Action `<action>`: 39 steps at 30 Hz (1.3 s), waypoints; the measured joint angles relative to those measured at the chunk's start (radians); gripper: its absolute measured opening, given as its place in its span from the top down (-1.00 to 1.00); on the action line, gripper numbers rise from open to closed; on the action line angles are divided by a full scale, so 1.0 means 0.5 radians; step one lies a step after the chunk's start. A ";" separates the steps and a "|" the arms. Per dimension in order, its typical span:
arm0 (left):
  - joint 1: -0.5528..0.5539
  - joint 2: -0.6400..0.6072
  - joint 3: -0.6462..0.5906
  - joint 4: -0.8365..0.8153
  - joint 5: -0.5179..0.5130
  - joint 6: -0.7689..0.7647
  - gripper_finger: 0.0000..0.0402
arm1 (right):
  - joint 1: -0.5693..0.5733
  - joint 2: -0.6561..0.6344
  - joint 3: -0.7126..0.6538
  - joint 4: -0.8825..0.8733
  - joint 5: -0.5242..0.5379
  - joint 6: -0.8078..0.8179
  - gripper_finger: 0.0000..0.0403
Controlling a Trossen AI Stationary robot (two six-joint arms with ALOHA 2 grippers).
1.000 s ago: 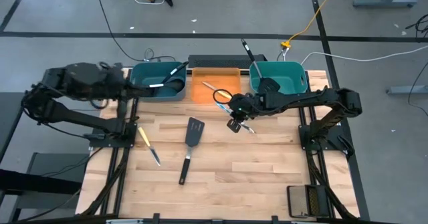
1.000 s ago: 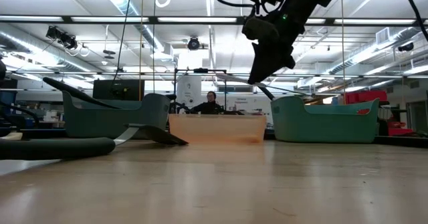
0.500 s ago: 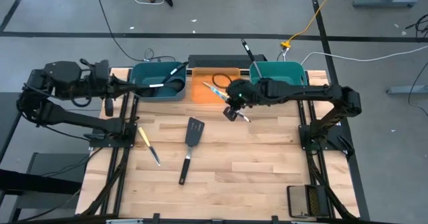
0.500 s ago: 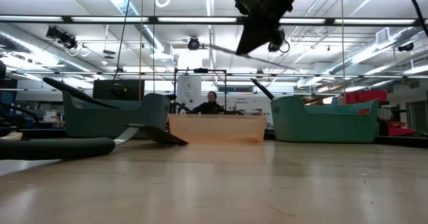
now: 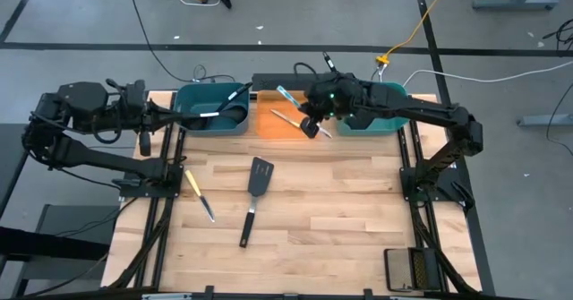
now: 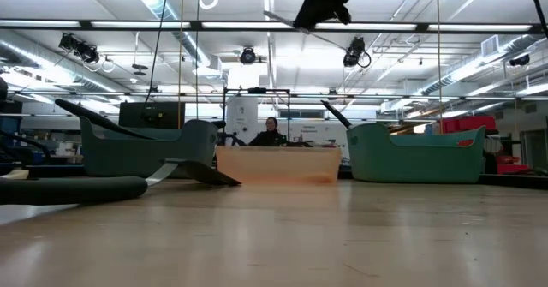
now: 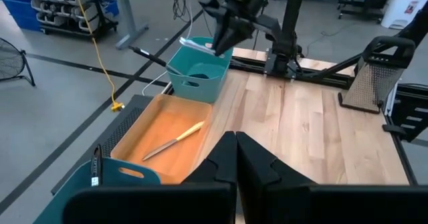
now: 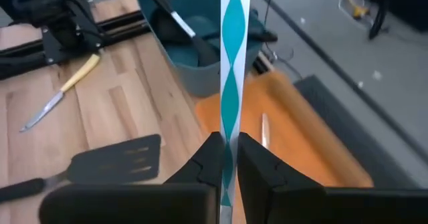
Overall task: Pick & Place Kitchen Items
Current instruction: Put the white knife into the orange bin
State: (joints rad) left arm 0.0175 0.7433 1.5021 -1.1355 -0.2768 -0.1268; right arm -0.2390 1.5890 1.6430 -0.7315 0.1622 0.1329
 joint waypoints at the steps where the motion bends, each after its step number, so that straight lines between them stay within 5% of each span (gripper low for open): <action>1: 0.000 0.000 0.000 0.001 0.000 0.001 1.00 | -0.011 0.000 0.014 0.009 -0.006 -0.054 0.84; 9: 0.000 0.000 0.000 0.000 0.017 0.021 1.00 | -0.070 0.001 0.031 0.152 -0.052 -0.350 0.84; 32: 0.000 -0.001 0.000 0.116 0.120 0.188 0.99 | -0.136 0.002 0.031 0.173 -0.042 -0.335 0.84; 39: 0.000 0.010 0.000 0.211 -0.043 0.156 0.99 | -0.227 0.058 0.032 0.157 -0.043 -0.444 0.84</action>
State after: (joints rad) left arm 0.0176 0.7485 1.5021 -1.0298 -0.2985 -0.0486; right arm -0.3527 1.6181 1.6592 -0.6531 0.1408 -0.0890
